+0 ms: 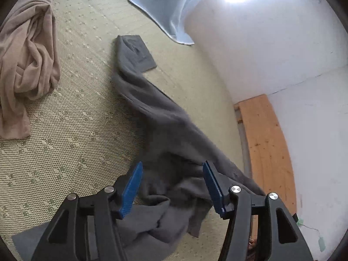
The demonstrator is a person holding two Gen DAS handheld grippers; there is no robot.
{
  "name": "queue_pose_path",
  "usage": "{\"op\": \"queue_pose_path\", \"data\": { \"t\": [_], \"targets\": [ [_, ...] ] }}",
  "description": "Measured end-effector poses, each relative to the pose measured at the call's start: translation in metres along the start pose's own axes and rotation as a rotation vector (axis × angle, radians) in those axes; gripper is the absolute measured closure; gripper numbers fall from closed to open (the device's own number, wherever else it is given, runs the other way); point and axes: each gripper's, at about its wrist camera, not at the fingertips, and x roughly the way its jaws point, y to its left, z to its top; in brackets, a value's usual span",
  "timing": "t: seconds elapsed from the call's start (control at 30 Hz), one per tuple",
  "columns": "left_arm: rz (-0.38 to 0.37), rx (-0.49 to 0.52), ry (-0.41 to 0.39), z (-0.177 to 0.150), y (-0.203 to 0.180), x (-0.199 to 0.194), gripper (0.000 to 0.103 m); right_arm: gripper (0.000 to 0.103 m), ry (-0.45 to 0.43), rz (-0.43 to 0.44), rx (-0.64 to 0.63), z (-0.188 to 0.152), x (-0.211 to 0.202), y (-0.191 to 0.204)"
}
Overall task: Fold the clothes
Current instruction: 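Lay the sweatshirt flat, left gripper holding a sleeve, right gripper the front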
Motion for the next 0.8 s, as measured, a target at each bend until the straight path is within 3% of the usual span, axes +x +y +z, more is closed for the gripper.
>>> {"op": "queue_pose_path", "data": {
  "t": [0.17,0.3,0.33,0.57,0.8],
  "targets": [
    [0.033,0.016,0.018,0.001,-0.003,0.016,0.041,0.093,0.162,-0.104,0.137,-0.021,0.032,-0.049],
    [0.025,0.037,0.047,0.003,-0.011,0.032,0.041,0.053,0.16,-0.134,0.179,-0.019,0.03,-0.057],
    [0.023,0.047,0.057,0.004,-0.013,0.037,0.041,0.05,0.159,-0.142,0.189,-0.018,0.03,-0.058],
    [-0.025,0.078,0.112,0.026,-0.035,0.079,0.033,0.049,0.112,-0.078,0.22,-0.011,0.024,-0.046],
    [0.054,0.031,0.085,0.053,-0.032,0.121,0.033,0.049,0.082,-0.014,0.185,-0.009,0.019,-0.016]
  ]
}}
